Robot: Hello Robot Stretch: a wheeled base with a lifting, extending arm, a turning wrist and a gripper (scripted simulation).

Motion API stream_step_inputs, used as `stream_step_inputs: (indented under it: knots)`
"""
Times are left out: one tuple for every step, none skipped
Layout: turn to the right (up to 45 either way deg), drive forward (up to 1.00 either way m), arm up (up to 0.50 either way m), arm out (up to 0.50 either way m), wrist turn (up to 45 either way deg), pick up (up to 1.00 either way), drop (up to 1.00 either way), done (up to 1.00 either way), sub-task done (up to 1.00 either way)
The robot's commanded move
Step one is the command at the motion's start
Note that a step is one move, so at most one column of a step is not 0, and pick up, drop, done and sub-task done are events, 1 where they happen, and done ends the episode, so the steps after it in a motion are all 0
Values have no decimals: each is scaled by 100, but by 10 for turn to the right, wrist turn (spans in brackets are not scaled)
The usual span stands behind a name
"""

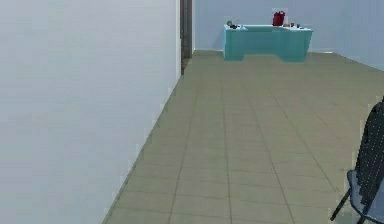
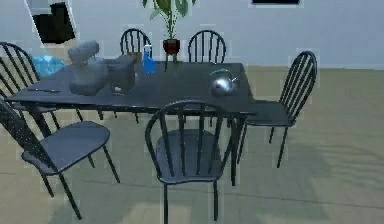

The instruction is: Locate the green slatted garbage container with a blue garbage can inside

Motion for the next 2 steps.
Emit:
stream_step_inputs:
  knots:
    - [120, 0, 0, 0, 0, 0, 0, 0, 0]
    - [0, 100, 0, 0, 0, 0, 0, 0, 0]
